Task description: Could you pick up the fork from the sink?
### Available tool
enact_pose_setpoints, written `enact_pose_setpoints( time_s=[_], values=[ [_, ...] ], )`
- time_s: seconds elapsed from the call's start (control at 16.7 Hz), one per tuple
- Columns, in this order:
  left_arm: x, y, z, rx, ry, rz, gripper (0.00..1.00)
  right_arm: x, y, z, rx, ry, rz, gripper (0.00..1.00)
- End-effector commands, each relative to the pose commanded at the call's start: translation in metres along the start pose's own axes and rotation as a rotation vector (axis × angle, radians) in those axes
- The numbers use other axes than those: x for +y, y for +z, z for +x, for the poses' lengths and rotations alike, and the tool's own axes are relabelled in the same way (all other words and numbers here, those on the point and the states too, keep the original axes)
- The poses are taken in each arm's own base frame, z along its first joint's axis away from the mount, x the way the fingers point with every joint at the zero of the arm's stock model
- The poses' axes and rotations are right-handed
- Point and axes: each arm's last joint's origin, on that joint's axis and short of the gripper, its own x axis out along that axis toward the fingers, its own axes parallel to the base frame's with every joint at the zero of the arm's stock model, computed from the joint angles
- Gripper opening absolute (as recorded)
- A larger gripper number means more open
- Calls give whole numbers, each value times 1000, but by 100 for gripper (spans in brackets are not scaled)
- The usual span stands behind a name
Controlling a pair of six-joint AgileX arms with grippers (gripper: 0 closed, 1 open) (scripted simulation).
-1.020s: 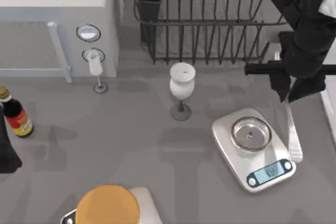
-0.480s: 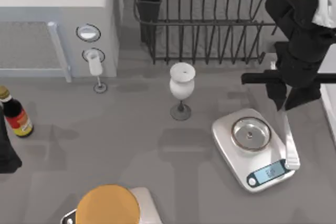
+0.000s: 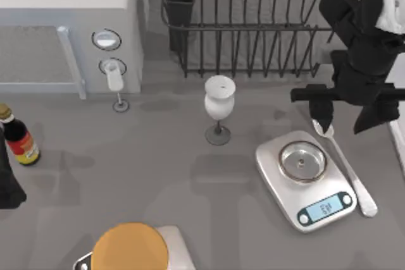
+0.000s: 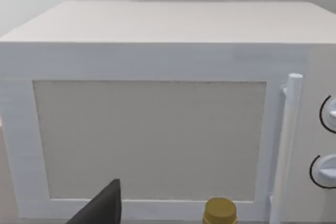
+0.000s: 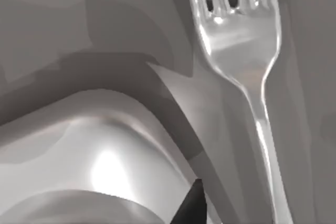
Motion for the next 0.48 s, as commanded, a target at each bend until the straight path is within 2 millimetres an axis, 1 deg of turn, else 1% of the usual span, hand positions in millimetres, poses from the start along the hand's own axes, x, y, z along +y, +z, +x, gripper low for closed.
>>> enact_pose_setpoints(
  time_s=[0.12,0.18,0.48],
  values=[
    [0,0,0,0,0,0,100,0,0,0,0,0,0,98],
    [0,0,0,0,0,0,100,0,0,0,0,0,0,100],
    [0,0,0,0,0,0,100,0,0,0,0,0,0,100]
  ],
)
